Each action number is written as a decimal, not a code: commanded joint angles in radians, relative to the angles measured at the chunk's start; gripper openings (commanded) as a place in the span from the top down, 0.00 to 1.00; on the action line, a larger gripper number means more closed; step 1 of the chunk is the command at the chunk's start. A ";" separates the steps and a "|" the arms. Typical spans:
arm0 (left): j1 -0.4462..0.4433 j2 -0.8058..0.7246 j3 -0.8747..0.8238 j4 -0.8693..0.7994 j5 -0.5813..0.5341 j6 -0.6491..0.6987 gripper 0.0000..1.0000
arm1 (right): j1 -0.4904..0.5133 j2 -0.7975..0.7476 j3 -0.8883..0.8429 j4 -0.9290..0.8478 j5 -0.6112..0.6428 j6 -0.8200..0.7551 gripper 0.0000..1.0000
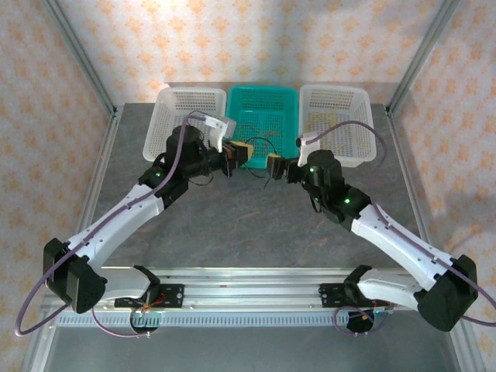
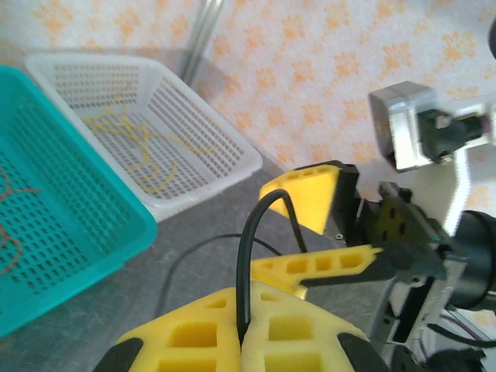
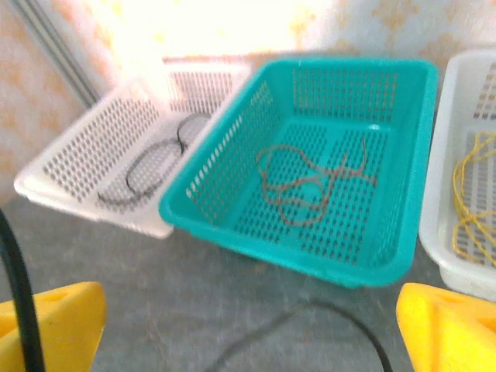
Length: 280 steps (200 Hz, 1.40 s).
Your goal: Untangle the cables
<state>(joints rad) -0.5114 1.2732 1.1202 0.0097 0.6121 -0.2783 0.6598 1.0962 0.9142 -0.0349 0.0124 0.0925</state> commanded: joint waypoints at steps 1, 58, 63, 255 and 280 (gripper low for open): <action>0.034 -0.020 0.041 0.003 -0.124 0.005 1.00 | -0.005 0.026 0.048 0.154 0.046 0.051 0.01; 0.156 -0.021 0.087 0.023 -0.254 -0.016 1.00 | -0.004 0.118 0.131 0.214 -0.105 0.058 0.00; 0.169 -0.018 0.095 0.021 -0.267 -0.015 1.00 | -0.003 0.121 0.137 0.210 -0.116 0.059 0.00; 0.444 0.423 0.382 0.043 -0.449 0.015 1.00 | -0.001 -0.019 0.103 0.184 -0.160 0.066 0.00; 0.462 0.481 0.371 0.060 -0.439 0.001 1.00 | 0.000 -0.013 0.095 0.178 -0.161 0.068 0.00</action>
<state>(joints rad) -0.0673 1.7123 1.4658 0.0162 0.1715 -0.2535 0.6601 1.0874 1.0172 0.1349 -0.1463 0.1547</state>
